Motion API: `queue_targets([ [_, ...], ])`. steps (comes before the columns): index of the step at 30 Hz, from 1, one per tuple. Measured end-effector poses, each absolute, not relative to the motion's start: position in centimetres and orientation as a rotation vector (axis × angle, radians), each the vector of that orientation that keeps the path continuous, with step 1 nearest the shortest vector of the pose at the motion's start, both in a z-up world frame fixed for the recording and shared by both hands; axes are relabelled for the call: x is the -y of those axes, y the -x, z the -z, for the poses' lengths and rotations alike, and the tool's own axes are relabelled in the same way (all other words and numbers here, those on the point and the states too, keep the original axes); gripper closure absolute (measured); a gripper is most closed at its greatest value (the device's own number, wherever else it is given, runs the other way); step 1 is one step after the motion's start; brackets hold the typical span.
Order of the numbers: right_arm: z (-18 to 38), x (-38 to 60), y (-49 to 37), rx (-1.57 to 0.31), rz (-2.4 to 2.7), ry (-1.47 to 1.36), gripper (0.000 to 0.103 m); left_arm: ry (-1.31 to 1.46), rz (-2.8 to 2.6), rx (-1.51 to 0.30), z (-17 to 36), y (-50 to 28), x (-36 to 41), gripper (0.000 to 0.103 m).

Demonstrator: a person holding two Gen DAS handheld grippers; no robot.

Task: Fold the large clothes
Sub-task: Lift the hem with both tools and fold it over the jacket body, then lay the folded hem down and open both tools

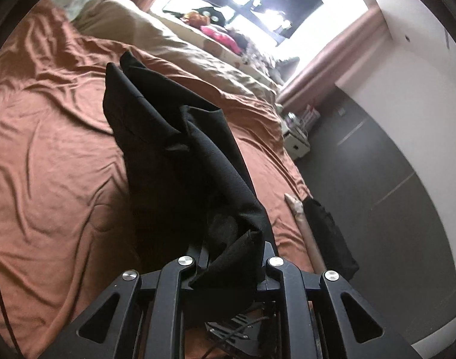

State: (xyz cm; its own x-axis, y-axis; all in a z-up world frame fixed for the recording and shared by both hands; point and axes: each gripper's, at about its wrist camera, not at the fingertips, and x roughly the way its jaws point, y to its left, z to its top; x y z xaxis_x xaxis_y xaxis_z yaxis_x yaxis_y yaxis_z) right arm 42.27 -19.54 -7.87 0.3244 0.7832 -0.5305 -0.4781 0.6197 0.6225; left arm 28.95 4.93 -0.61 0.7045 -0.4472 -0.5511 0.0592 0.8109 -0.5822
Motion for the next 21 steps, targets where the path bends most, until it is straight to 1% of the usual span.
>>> queue_targets([
  [1,7.7,20.0,-42.1,-0.906,-0.858,-0.4,0.092,0.553,0.309,-0.747,0.5,-29.3,-4.3,0.086],
  [3,7.5,21.5,-42.1,-0.886,-0.87,-0.432,0.082,0.523,0.331,-0.759,0.2,-30.2,-2.6,0.086],
  [4,7.5,22.4,-42.3,-0.871,-0.87,-0.446,0.061,0.513,0.34,-0.765,0.2,-30.5,-1.9,0.086],
  [5,7.2,23.6,-42.2,-0.842,-0.869,-0.466,0.033,0.5,0.35,-0.776,0.3,-30.9,-1.1,0.086],
  [6,7.0,24.5,-42.2,-0.82,-0.868,-0.481,0.024,0.487,0.357,-0.787,0.4,-31.4,-0.2,0.086],
  [7,6.7,25.8,-42.2,-0.794,-0.865,-0.503,0.022,0.476,0.363,-0.801,0.7,-31.9,0.7,0.086],
  [12,7.2,30.7,-42.6,-0.724,-0.848,-0.639,0.022,0.418,0.38,-0.872,2.3,-34.6,4.6,0.086],
  [18,9.8,35.9,-43.5,-0.748,-0.775,-0.745,0.022,0.356,0.4,-1.007,6.3,-39.1,10.1,0.086],
  [21,10.9,38.8,-43.6,-0.737,-0.752,-0.797,0.022,0.356,0.419,-1.045,7.9,-40.1,11.8,0.086],
])
